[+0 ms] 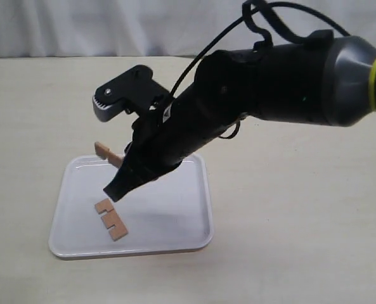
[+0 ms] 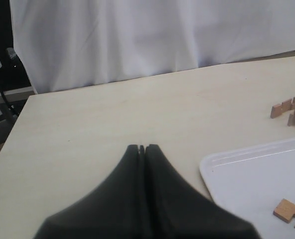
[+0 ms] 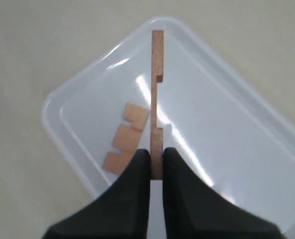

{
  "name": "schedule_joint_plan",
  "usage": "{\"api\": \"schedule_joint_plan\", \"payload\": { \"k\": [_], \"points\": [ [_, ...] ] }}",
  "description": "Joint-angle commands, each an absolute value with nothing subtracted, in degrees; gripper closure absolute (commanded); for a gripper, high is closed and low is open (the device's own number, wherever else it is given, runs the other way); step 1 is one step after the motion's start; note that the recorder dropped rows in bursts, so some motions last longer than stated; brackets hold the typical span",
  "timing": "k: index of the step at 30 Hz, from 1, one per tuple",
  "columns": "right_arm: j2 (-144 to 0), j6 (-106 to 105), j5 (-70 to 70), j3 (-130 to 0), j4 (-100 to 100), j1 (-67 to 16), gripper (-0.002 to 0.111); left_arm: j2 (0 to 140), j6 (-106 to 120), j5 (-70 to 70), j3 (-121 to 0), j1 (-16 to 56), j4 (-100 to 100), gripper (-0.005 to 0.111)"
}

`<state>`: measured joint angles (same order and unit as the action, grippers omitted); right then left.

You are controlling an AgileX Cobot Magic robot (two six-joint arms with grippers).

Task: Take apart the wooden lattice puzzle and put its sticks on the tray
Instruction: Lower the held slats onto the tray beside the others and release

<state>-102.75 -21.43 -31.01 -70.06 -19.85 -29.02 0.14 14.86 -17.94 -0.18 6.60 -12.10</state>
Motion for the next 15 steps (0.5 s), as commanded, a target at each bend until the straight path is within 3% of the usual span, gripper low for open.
{"api": "schedule_joint_plan", "payload": {
  "k": [1,11,15],
  "points": [
    [-105.97,-26.92,-33.44,-69.82,-24.88,-29.44,0.104,0.0,15.16,-17.41,0.0,6.0,-12.22,0.107],
    [-116.44,-20.16,-28.12,-69.82,-24.78,-29.44,0.103,0.0,15.16,-17.41,0.0,6.0,-12.22,0.107],
    [-117.94,-19.67,-26.93,-69.95,-24.78,-29.44,0.086,0.0,15.16,-17.41,0.0,6.0,-12.22,0.107]
  ]
}}
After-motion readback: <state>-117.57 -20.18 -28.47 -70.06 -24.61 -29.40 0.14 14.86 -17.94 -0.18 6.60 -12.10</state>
